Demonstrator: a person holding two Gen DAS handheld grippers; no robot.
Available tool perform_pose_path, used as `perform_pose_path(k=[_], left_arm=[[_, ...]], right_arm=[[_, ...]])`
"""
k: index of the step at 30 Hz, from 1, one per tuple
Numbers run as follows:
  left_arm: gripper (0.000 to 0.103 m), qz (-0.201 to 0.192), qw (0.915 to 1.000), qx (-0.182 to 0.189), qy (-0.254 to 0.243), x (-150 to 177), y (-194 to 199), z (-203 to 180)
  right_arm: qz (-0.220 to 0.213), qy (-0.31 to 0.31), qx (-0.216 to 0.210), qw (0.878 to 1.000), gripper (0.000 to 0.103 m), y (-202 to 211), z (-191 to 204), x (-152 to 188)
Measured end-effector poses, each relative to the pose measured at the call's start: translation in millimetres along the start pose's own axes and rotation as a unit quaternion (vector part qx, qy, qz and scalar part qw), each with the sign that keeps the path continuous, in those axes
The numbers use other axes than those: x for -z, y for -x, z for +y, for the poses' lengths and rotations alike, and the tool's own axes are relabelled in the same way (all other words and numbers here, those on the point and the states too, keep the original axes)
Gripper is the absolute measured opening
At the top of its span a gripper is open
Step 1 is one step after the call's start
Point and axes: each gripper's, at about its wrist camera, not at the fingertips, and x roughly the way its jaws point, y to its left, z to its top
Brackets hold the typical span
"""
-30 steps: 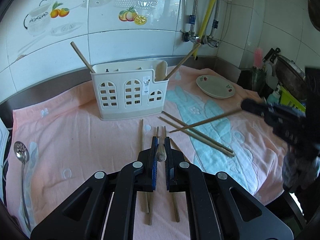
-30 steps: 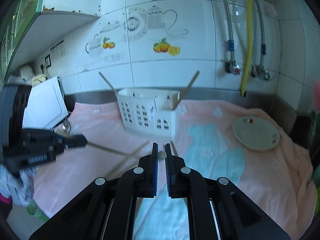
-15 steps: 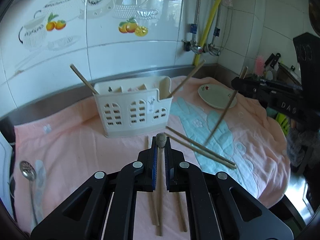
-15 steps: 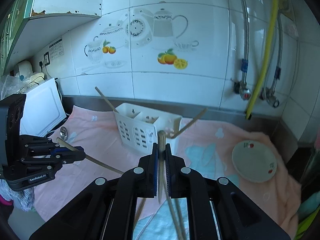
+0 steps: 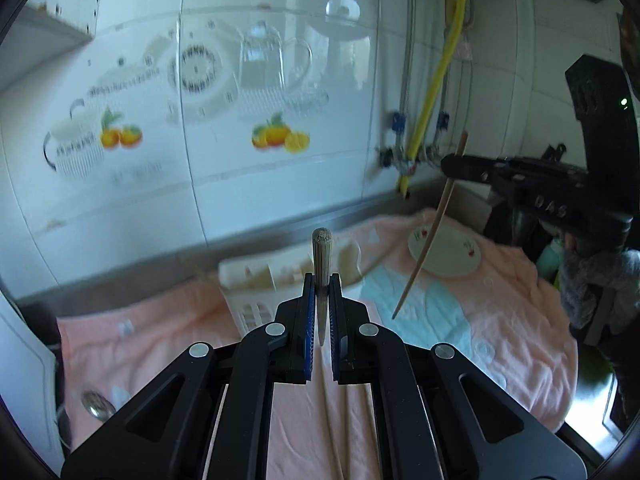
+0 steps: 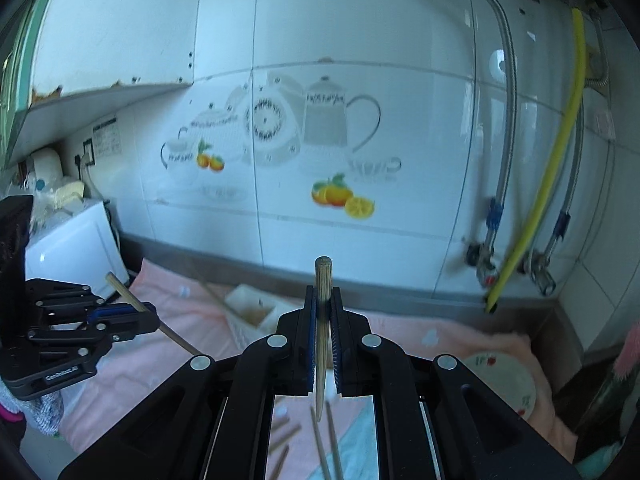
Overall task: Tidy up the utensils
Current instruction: 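Lift both held chopsticks and lower them upright into the white caddy, then open both tools to release the chopsticks and pull back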
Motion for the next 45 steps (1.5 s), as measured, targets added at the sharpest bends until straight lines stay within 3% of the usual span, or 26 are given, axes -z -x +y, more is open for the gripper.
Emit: perform_pose_path(k=[6, 11, 18, 26, 37, 41, 45], left_arm=[[0.005, -0.034, 0.9990, -0.029, -0.005, -38.7, 7.4, 12.8], [0.005, -0.048, 0.9972, -0.057, 0.004, -53.4, -1.8, 26.6], [0.005, -0.032, 0.9959, -0.078, 0.033, -42.0, -35.6, 50.1], [0.005, 0.009, 0.9959, -0.064, 0.063, -18.4, -64.2, 67.1], [0.006, 0.034, 0.9947, -0.062, 0.075, -8.3, -76.3, 70.0], [0.008, 0.033, 0.9949, -0.057, 0.077, -7.5, -73.2, 69.3], [0.020, 0.024, 0.9952, -0.057, 0.076, -7.4, -63.7, 66.0]], right_arm=[[-0.024, -0.005, 0.008, 1.000, 0.006, -18.1, -1.9, -33.0], [-0.029, -0.016, 0.012, 0.999, 0.006, -39.1, -4.0, -41.6], [-0.017, -0.028, 0.011, 0.999, 0.006, -69.1, -7.3, -26.4], [0.016, -0.025, 0.011, 1.000, 0.007, -91.0, -8.7, -1.5], [0.033, -0.034, 0.010, 0.999, 0.007, -96.7, -11.5, 9.2], [0.027, -0.031, 0.012, 0.999, 0.017, -91.6, -11.2, 7.3], [0.014, -0.029, 0.017, 0.999, 0.027, -77.5, -13.5, 4.2]])
